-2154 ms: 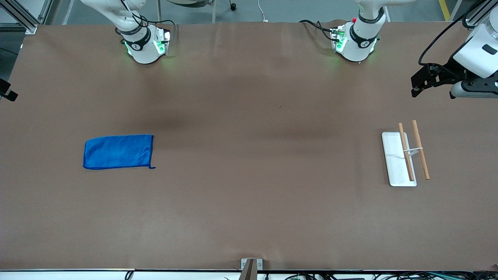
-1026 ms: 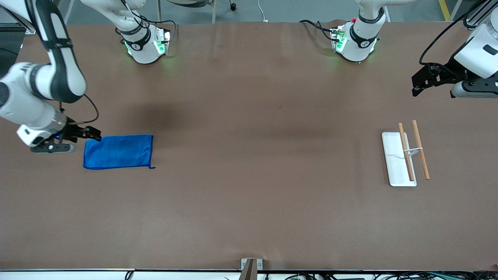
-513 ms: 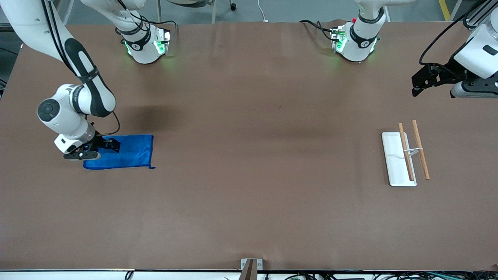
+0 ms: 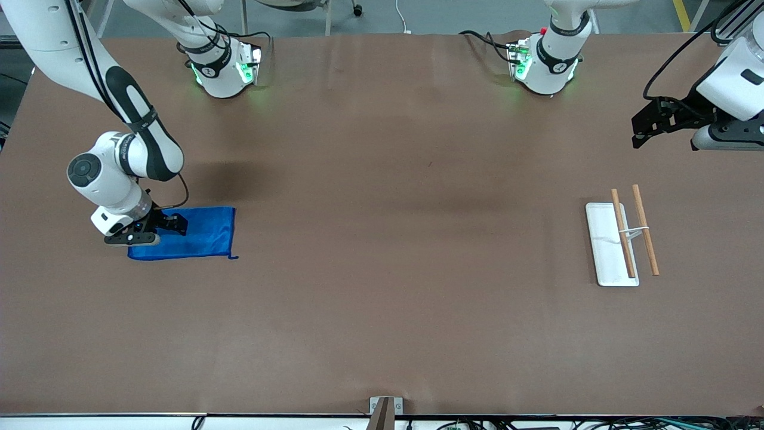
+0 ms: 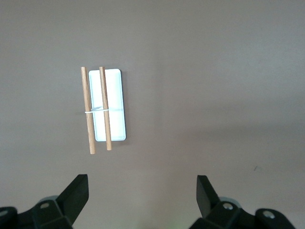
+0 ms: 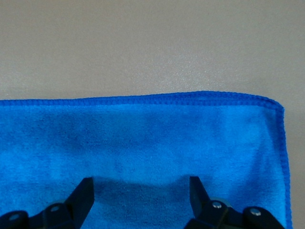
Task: Right arm passes towel to left arm to hang
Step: 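Lower the right gripper onto the blue towel edge and grasp it, then lift the towel with the right gripper while the left gripper approaches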
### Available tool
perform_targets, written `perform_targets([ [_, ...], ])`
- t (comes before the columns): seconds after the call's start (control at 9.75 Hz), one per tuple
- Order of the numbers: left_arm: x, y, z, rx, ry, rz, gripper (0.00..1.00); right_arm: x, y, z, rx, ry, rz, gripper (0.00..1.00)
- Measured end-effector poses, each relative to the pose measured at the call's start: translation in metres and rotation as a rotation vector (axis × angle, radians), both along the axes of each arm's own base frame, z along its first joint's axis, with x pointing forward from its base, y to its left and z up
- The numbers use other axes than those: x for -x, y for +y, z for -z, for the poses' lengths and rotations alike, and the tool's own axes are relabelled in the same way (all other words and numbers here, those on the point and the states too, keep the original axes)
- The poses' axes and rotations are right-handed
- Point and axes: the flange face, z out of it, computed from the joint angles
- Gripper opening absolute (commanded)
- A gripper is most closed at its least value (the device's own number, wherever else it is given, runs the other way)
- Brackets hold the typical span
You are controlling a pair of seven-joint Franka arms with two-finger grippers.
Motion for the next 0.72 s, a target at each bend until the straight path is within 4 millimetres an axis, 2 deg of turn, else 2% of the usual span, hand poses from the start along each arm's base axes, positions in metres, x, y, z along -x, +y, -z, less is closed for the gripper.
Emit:
perform_targets([
  [0.1, 0.0, 0.0, 0.0, 0.0, 0.0, 0.0, 1.0, 0.001, 0.0, 0.002, -0.001, 0.002, 0.001, 0.35],
  [0.21, 0.0, 0.0, 0.0, 0.0, 0.0, 0.0, 1.0, 0.0, 0.0, 0.0, 0.001, -0.007, 0.002, 0.1],
  [0.31, 0.0, 0.0, 0.0, 0.0, 0.0, 0.0, 1.0, -0.001, -0.002, -0.001, 0.001, -0.013, 0.013, 0.0],
  [0.51, 0.0, 0.0, 0.0, 0.0, 0.0, 0.0, 1.0, -0.001, 0.0, -0.002, -0.009, -0.005, 0.093, 0.0],
  [0.62, 0.0, 0.0, 0.0, 0.0, 0.0, 0.0, 1.0, -0.002, 0.008, -0.005, -0.02, 0.031, 0.106, 0.0],
  [0.72, 0.0, 0.0, 0.0, 0.0, 0.0, 0.001, 1.0, -0.007, 0.017, -0.017, -0.028, 0.065, 0.102, 0.0],
])
